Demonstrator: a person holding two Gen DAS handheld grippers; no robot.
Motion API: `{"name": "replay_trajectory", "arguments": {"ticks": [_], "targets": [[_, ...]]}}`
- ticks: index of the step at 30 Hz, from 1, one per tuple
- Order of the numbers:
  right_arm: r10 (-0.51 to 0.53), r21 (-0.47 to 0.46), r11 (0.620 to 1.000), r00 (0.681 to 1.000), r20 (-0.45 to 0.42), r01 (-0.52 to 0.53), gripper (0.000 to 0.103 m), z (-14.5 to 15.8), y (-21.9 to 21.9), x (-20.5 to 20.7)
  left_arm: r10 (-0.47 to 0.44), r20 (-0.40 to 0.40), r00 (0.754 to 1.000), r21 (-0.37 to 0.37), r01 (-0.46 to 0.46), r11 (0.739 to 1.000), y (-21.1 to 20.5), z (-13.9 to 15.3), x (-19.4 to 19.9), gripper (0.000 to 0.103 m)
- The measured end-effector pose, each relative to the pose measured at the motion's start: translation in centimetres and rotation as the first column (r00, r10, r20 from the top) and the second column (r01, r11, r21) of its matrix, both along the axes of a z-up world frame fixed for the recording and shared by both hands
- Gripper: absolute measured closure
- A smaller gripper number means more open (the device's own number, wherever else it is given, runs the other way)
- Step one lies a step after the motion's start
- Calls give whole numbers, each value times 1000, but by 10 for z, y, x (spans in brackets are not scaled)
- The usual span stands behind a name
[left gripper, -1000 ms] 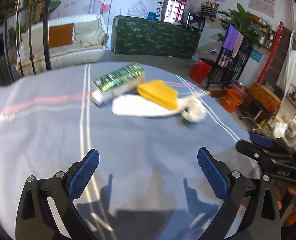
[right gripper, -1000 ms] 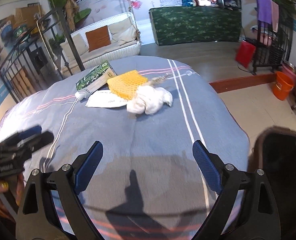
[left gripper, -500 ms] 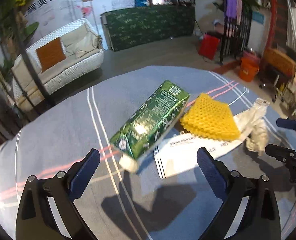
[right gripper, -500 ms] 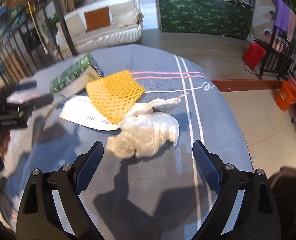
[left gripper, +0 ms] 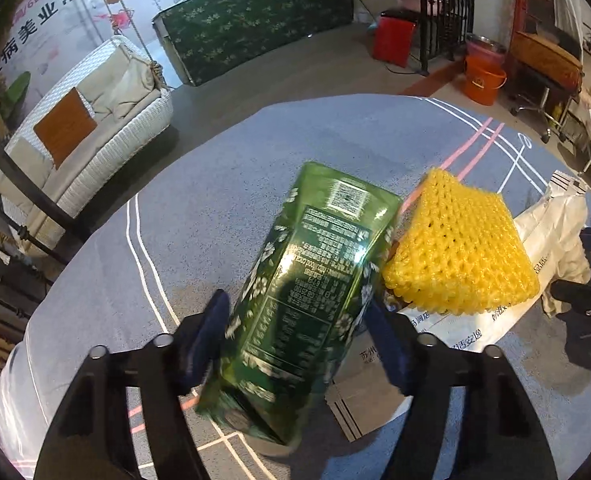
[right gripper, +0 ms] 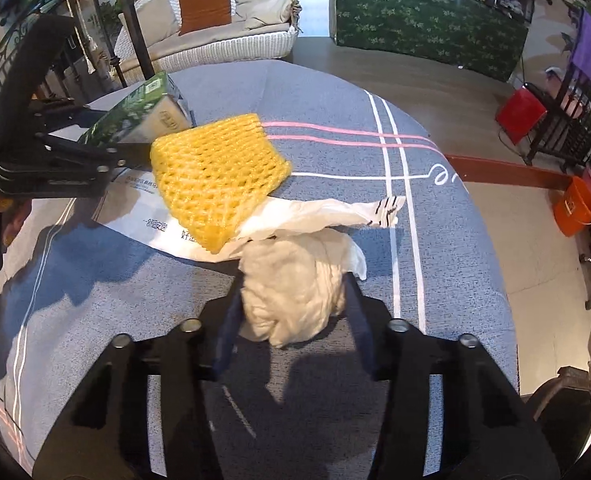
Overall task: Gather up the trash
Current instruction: 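Grasp the green carton with the left tool while the right tool grasps the white cloth, then drop the white cloth into the bin with the right tool while the left tool holds the carton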
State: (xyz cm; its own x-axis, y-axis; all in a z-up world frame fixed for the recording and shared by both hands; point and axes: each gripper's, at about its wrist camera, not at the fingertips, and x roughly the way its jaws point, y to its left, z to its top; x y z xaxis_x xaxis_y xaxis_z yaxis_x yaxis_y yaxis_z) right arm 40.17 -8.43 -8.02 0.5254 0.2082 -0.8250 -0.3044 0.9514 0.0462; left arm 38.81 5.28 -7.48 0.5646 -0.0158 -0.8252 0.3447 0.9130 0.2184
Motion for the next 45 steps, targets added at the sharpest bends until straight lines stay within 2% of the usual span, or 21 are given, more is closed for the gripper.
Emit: {"name": "replay_trajectory", "arguments": {"ticks": [2,4,7,12,15,18,23,29,37,42,45], "targets": [[-12,14,1000,1000,1,12,61,1,-1,-2,22,7,1000,-8,-22,1000,0,1,-2,51],[-32,35,999,999,3,31,63,2,-4,-5,48,12,999,-34,-48,998,3,3,-4,53],[-57,58,997,998,3,57,65,4,-8,-12,85,10,996,-89,-84,992,9,7,-11,53],[-94,106,990,996,0,94,65,10,-18,-29,142,52,988,-144,-133,981,12,17,-33,54],[-102,128,987,995,0,101,65,12,-22,-46,199,66,978,-228,-180,957,18,26,-49,54],[-117,157,981,993,5,115,65,16,-28,-64,237,107,966,-271,-201,941,17,37,-71,54],[-132,191,973,991,18,126,65,22,-41,-91,254,168,953,-354,-182,918,3,58,-116,54],[-144,200,972,987,76,127,65,30,-50,-130,250,203,947,-429,-144,892,-18,70,-158,54],[-169,239,960,981,91,143,65,33,-67,-173,214,205,955,-463,-98,881,-37,71,-200,54],[-187,240,958,976,112,156,65,35,-74,-195,194,194,962,-485,-78,871,-42,68,-213,54],[-197,253,954,974,114,164,64,36,-80,-208,173,171,970,-516,-62,854,-46,65,-219,54]]}}
